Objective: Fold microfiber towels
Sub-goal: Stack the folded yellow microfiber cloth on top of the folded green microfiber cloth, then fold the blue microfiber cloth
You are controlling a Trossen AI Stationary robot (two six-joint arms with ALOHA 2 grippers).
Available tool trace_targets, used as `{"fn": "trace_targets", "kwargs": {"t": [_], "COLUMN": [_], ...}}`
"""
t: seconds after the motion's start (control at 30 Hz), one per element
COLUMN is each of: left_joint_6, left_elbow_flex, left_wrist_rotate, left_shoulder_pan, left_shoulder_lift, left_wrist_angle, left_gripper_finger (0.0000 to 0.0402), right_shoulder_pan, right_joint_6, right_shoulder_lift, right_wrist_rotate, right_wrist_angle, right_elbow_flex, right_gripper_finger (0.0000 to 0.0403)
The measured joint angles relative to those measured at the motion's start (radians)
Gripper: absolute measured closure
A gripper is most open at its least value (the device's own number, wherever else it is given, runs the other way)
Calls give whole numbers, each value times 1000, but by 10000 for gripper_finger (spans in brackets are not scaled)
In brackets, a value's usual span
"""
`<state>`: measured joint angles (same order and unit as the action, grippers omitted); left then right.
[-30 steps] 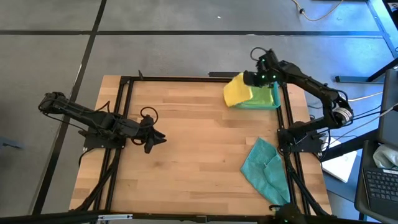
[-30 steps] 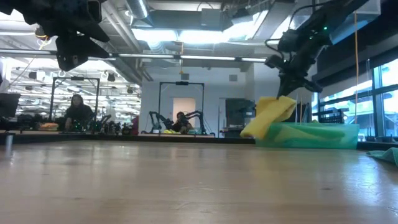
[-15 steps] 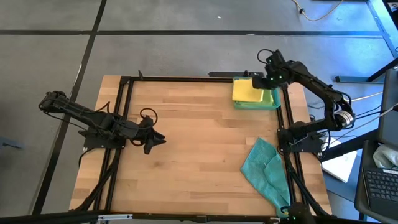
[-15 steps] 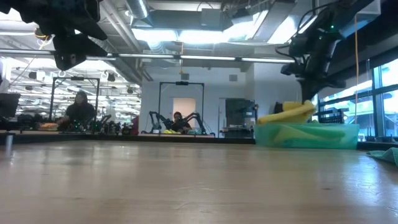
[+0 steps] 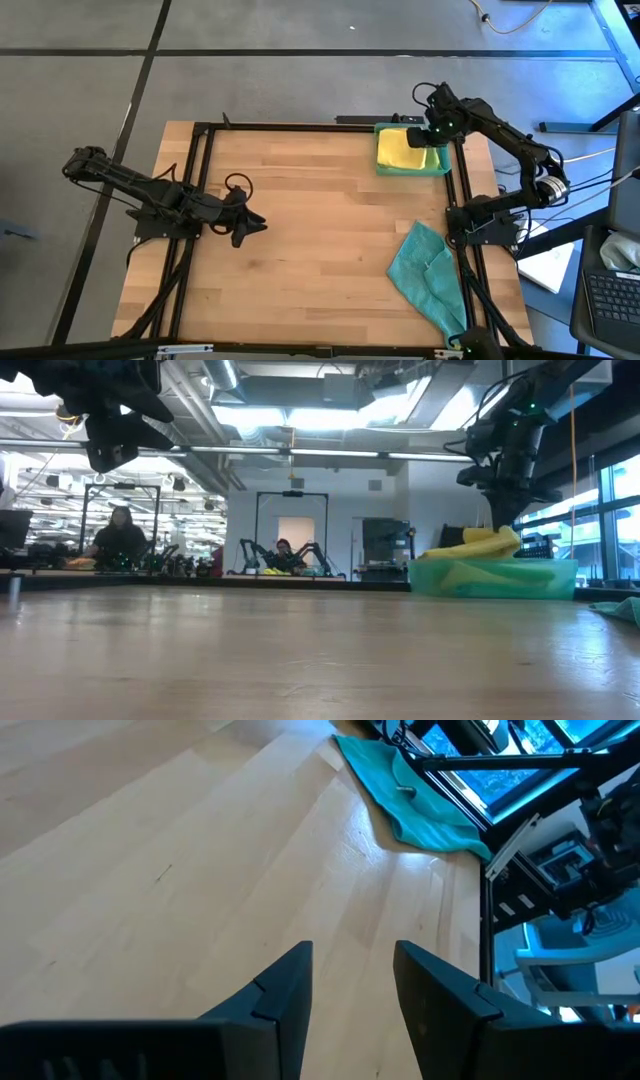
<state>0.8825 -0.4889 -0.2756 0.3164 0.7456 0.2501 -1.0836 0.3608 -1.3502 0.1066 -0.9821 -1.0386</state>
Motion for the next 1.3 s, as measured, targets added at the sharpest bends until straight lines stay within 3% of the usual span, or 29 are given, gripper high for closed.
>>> {"fn": "trace_targets", "kwargs": {"t": [0.27,0.53,0.6,0.73,0.8,1.07,1.3], "left_joint_6": [3,6,6,6,6,-26,-54], "left_elbow_flex": [0,0,0,0,0,0,1], "left_wrist_rotate": [0,0,0,0,0,-42,-47], "left_shoulder_pan": [0,0,0,0,0,0,-41], "left_shoulder_lift": [0,0,0,0,0,0,0], "left_wrist_angle": [-6,-20,-19,-19,-19,-20,-115], "left_gripper_finger": [266,266,266,266,266,266,266], "right_shoulder_pan": [14,14,16,51,89,366,619], "right_joint_6": [0,-31,-30,-29,-55,-200,-84], "right_shoulder_lift": [0,0,0,0,0,2,3], "right_wrist_rotate": [-20,-60,-20,165,208,207,249], "right_wrist_angle": [-27,-54,-54,-83,-155,-479,-456], "right_elbow_flex": [-24,-141,-166,-179,-179,-178,-156], "right_gripper_finger": [288,231,227,228,232,242,242]}}
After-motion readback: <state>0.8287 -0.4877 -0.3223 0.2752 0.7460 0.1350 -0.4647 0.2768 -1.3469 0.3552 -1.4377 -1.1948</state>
